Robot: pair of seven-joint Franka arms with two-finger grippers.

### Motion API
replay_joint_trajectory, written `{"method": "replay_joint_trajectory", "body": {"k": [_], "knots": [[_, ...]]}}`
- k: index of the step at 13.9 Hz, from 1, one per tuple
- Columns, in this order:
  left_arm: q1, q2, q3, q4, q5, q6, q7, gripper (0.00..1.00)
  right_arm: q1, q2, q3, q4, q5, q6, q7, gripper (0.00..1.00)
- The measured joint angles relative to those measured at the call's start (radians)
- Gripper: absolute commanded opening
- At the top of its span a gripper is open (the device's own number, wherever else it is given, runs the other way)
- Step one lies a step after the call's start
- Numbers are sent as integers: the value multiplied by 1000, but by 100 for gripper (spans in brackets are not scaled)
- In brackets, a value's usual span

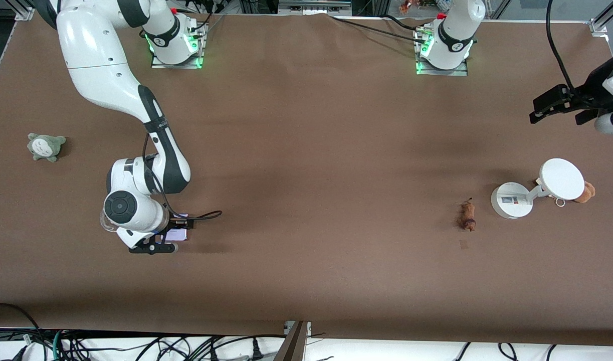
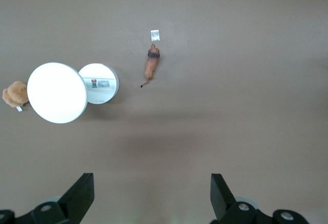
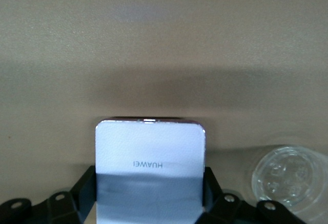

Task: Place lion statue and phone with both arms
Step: 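Carry the phone beside the glass cup while the left gripper withdraws, then open the right gripper to release the phone and withdraw it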

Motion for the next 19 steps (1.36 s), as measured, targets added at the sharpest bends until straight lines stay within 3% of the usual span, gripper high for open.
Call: {"method": "replay_joint_trajectory", "body": {"k": [2,3,4,12,15,19], "knots": [[0,-13,0,-42,0,13,-2,100,0,0,0,0,0,0,-1,28],[0,-20,0,-67,0,30,-3,100,0,0,0,0,0,0,-2,34],[0,-42,-1,-120,0,70,-3,100,0,0,0,-1,0,2,-2,99],[1,-75,4,-154,1,107,-3,100,27,-26,11,30,0,10,-6,100],[11,-74,6,-150,1,107,-3,100,40,-109,11,43,0,-42,-7,100],[13,-72,7,-133,1,113,-4,100,7,-286,-10,50,0,-275,-18,100]]}}
